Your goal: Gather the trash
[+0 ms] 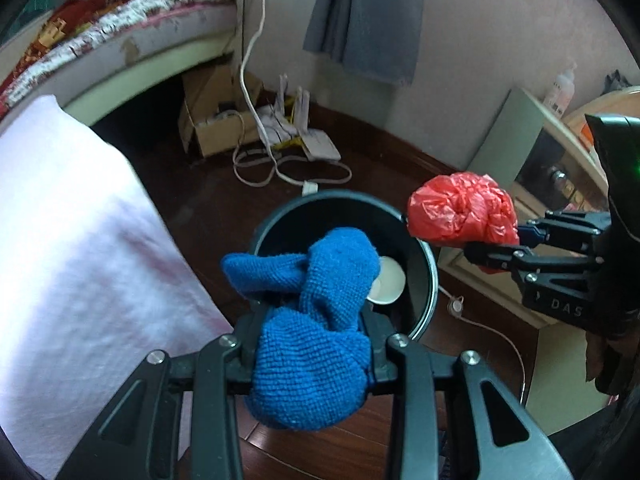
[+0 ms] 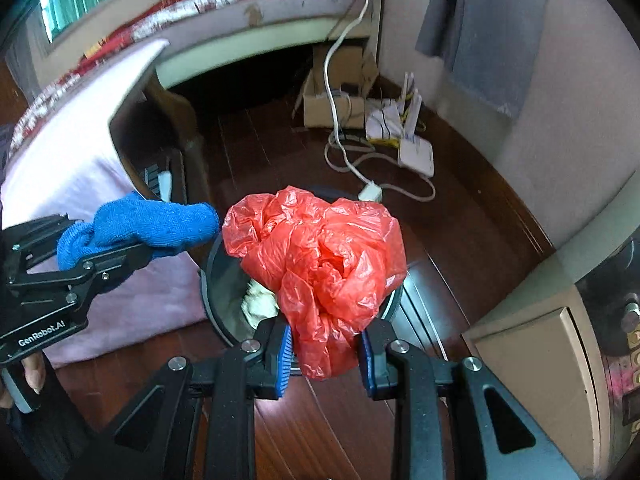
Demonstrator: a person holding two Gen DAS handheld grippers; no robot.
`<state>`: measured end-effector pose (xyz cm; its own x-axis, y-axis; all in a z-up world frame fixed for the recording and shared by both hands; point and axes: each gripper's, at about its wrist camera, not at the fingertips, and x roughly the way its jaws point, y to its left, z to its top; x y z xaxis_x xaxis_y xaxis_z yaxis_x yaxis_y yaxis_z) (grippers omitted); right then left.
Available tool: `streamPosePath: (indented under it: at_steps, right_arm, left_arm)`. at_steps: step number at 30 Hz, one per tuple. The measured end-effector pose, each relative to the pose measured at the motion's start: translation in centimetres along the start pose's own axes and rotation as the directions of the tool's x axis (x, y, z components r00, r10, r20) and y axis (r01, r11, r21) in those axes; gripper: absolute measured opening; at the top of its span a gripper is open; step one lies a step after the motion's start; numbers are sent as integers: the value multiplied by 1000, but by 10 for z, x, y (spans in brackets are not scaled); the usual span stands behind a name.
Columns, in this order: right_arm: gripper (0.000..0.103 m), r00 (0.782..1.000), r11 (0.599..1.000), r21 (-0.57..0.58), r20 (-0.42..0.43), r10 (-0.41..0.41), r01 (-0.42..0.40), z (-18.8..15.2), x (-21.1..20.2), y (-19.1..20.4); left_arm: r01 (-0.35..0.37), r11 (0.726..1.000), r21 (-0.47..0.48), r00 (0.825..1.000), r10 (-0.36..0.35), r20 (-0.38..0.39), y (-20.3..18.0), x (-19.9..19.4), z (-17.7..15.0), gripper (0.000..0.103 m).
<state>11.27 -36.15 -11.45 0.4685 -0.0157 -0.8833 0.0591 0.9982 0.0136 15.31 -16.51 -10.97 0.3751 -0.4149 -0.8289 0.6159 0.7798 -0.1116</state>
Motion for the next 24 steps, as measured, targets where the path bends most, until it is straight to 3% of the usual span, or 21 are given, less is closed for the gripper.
streamPosePath:
  at_steps: [14,17,18,19,20,21,24]
  right_arm:
    - [29,989,999,-34,-151,12,-17,8,83,-15]
    - [31,983,998,-54,-181,23,-33,7,92,-16]
    - [47,982,997,-75,-191,0,-14,5,95,-15]
    - [64,980,995,-96,-192,-41,23,5,98,-16]
    - [93,982,992,-110,-170,-86,67,3,97,-18]
    - [95,984,991,-111,-153,-94,78,2,97,-20]
    - [95,983,994,-77,-159,-95,83,-4,96,-31]
  left_arm:
    - [29,1000,11,990,-28,-136,-4,63,3,37]
    - [35,999,-2,989,-34,-146,-4,70,4,45]
    - [30,1000,-10,990,-31,-141,-3,70,3,62]
    - [9,1000,-18,990,-11,-138,-2,69,2,73]
    - [-7,1000,-28,992,3,-128,1,68,-1,87]
    - [-15,999,-41,992,10,-123,4,67,-4,95]
    - [-62,997,-52,987,54,-155,11,69,-13,100]
